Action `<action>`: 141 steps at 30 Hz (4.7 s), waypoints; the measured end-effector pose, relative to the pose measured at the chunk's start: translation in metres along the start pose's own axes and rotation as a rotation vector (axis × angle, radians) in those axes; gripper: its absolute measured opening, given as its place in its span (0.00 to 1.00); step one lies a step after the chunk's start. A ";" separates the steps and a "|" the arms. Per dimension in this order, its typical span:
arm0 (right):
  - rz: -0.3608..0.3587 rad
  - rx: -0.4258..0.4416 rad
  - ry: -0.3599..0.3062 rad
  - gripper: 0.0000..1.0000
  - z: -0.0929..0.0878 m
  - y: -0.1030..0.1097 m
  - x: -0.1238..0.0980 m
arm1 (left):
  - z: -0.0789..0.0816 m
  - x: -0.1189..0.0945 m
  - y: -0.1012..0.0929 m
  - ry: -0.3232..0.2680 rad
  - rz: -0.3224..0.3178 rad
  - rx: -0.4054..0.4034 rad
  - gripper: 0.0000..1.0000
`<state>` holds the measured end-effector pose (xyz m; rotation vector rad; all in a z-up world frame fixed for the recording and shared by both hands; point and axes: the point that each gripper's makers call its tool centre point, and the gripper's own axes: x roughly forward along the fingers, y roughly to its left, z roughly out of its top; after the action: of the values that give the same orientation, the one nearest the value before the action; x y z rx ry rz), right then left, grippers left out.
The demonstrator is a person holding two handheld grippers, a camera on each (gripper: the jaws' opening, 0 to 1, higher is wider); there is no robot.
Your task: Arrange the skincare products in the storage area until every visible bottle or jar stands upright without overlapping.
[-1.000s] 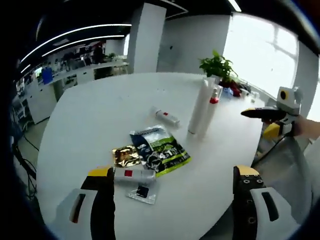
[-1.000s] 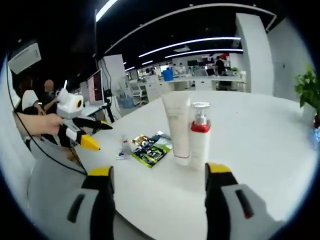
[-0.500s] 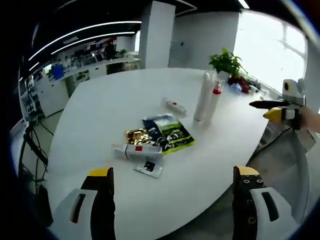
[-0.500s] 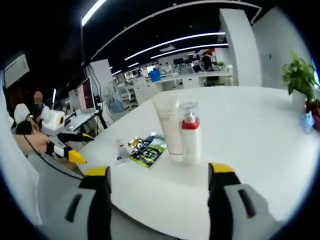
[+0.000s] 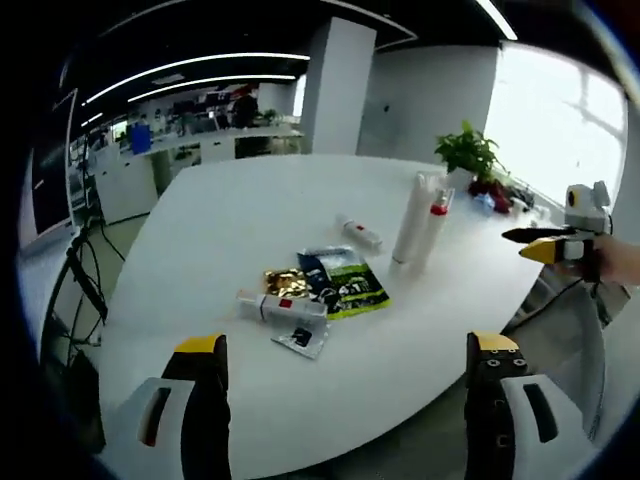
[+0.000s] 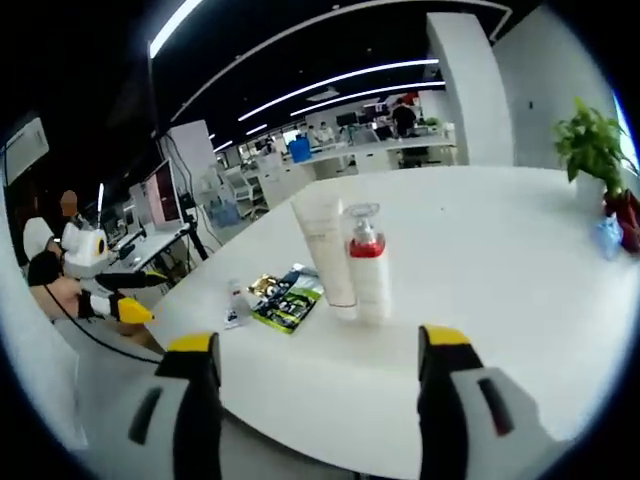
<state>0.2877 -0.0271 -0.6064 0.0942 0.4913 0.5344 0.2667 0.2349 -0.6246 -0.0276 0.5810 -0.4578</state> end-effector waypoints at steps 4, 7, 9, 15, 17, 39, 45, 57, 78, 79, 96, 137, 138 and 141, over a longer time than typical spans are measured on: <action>-0.003 0.001 -0.003 0.81 0.005 -0.003 0.001 | -0.005 0.001 -0.001 -0.005 0.012 0.022 0.97; -0.006 0.006 0.000 0.81 0.005 -0.004 0.001 | -0.004 0.000 0.002 -0.019 0.030 0.021 0.97; -0.007 0.016 -0.001 0.80 0.006 -0.006 0.002 | 0.003 -0.001 0.006 -0.067 0.053 0.027 0.97; -0.021 0.029 -0.026 0.80 0.022 -0.012 0.001 | 0.005 -0.001 0.004 -0.094 0.070 0.050 0.97; -0.024 0.046 -0.040 0.80 0.031 -0.014 0.000 | 0.005 0.000 0.004 -0.091 0.074 0.059 0.97; -0.065 0.042 -0.254 0.73 0.181 -0.038 0.010 | 0.006 0.002 0.001 -0.102 0.053 0.061 0.95; -0.061 -0.036 -0.278 0.74 0.212 -0.038 0.028 | 0.006 0.001 0.006 -0.104 0.067 0.038 0.95; -0.038 -0.198 -0.257 0.64 0.262 -0.036 0.070 | 0.004 0.000 0.009 -0.098 0.076 0.025 0.95; 0.002 -0.360 0.168 0.58 0.220 -0.072 0.172 | 0.003 0.000 0.010 -0.084 0.076 0.017 0.94; 0.021 -0.374 0.196 0.58 0.213 -0.071 0.181 | 0.002 0.000 0.010 -0.082 0.076 0.016 0.94; 0.130 -0.399 0.501 0.47 0.109 -0.057 0.275 | -0.003 0.002 0.018 -0.054 0.102 -0.027 0.91; 0.074 -0.496 0.881 0.20 -0.001 -0.085 0.294 | -0.012 0.003 0.023 -0.006 0.123 -0.060 0.88; 0.076 -0.492 0.879 0.20 -0.001 -0.085 0.295 | -0.012 0.003 0.024 -0.006 0.124 -0.061 0.88; 0.085 -0.483 0.871 0.20 -0.002 -0.087 0.295 | -0.012 0.003 0.025 -0.006 0.128 -0.066 0.88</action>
<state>0.5474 0.0487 -0.7515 -0.6081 1.1904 0.7571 0.2726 0.2572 -0.6403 -0.0544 0.5881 -0.3136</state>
